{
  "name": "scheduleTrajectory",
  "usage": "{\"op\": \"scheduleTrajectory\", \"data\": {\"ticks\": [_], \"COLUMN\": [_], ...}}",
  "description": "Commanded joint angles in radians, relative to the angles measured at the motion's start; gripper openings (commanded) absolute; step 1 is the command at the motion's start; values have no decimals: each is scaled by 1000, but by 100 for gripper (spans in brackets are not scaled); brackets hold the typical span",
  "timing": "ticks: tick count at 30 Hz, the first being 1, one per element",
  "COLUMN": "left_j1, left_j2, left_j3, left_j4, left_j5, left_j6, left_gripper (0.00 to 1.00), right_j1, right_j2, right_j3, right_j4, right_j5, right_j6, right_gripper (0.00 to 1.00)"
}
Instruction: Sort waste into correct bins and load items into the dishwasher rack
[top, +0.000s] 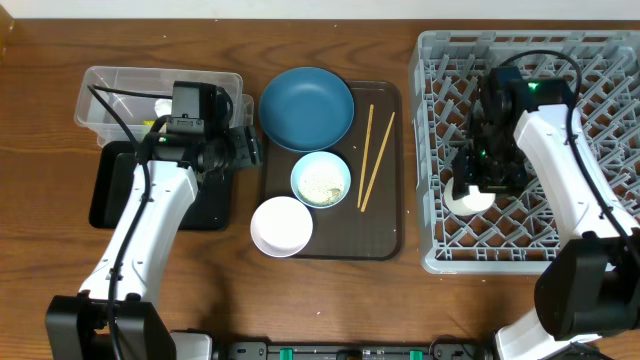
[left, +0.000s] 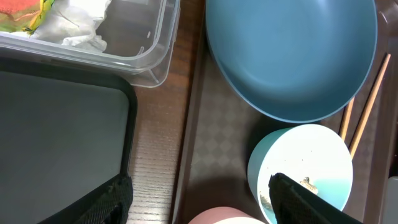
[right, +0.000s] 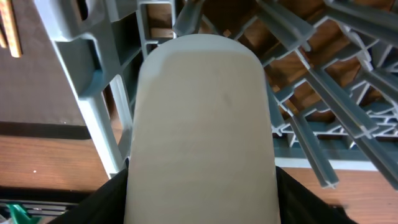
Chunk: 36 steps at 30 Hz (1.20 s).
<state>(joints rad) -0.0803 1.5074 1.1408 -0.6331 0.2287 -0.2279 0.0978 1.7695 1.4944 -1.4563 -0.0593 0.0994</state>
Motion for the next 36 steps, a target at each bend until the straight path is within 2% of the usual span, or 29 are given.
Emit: {"op": "scheduleTrajectory", "data": {"ticks": [1,8,15,26,31,36], "left_j1": [1,1,1,1,1,1], "left_j2": [-3,-3,-3,-4,-3,-3], "left_j3": [-8,-8,-8,-8,-8,-8], "left_j4": [-8,-11,-14,-15,-15,-18], "left_j5": [-13,-13,-13,-13,-13,-13], "left_j6": [13,13,13,13,13,13], "left_gripper": [73,73,73,73,73,73], "right_j1": [15,15,15,28,97,211], "right_j2": [0,0,0,-18,-16,-11], "right_j3": [-11,-11,2,249,277,253], "right_j4": [6,24,43,44,163,320], "right_j5": [2,2,-1,-59,-157,-139], "right_j6": [-9,-3,0,0,15,97], "right_gripper": [74,77,74,72,68,63]}}
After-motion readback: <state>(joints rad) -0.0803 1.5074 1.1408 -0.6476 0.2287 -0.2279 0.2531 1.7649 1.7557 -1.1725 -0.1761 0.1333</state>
